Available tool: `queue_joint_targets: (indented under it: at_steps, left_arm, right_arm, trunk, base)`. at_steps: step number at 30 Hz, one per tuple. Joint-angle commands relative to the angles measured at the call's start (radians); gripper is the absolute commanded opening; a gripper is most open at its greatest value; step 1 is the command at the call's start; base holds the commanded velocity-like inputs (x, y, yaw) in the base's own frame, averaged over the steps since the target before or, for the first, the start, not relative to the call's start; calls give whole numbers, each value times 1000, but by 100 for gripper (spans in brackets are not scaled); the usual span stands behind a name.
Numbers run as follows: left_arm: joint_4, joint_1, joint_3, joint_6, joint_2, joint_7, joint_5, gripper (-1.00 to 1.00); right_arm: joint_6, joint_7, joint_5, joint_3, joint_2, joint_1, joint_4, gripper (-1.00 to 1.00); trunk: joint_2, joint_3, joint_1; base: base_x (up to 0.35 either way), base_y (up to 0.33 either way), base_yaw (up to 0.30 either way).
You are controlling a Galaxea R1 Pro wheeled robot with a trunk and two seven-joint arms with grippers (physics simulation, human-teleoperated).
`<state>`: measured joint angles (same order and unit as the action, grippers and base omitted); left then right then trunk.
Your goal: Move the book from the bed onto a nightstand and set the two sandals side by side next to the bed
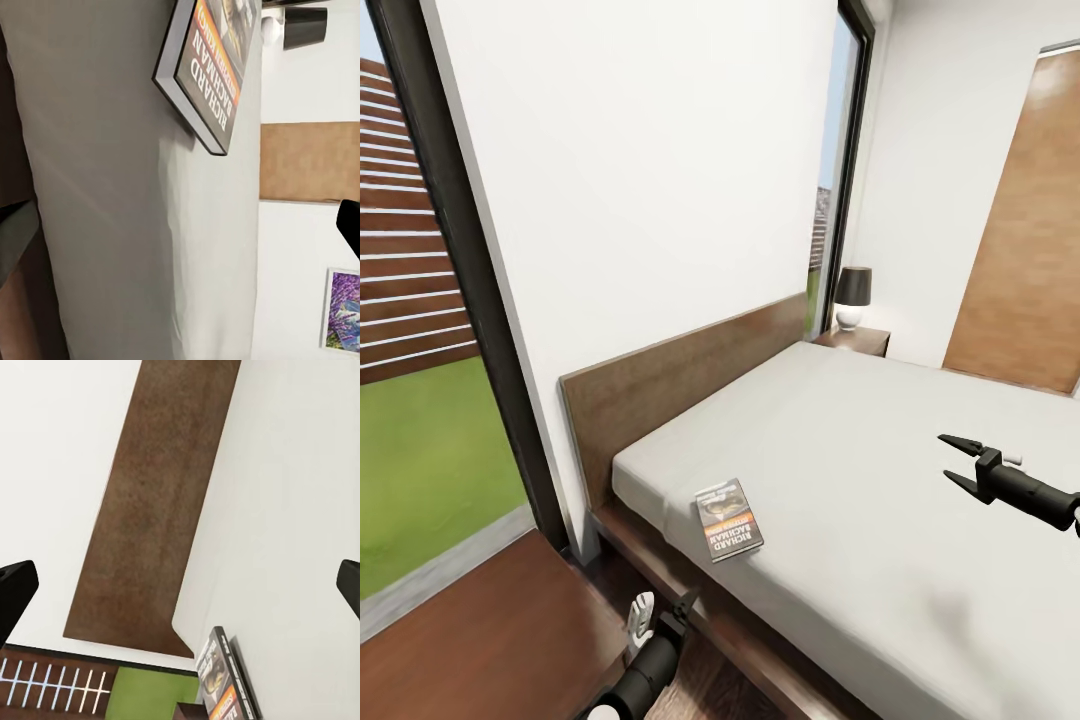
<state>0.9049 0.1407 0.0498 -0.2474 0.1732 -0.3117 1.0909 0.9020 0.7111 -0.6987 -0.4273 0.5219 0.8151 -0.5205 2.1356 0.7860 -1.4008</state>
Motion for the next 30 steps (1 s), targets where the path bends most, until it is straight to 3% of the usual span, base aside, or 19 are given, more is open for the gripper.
queue_joint_targets:
  at_steps: [1,30]
  left_arm:
    - [0,0,-1,-7,0,-1,10,100]
    - [0,0,-1,-7,1,-1,10,100]
  right_arm:
    - [5,4,4,-4,0,1,0,100]
    - [5,4,2,-4,-3,1,-1,100]
  trunk:
    - [0,1,0]
    - [0,1,0]
  base:
    - [2,0,0]
    - [35,-15,0]
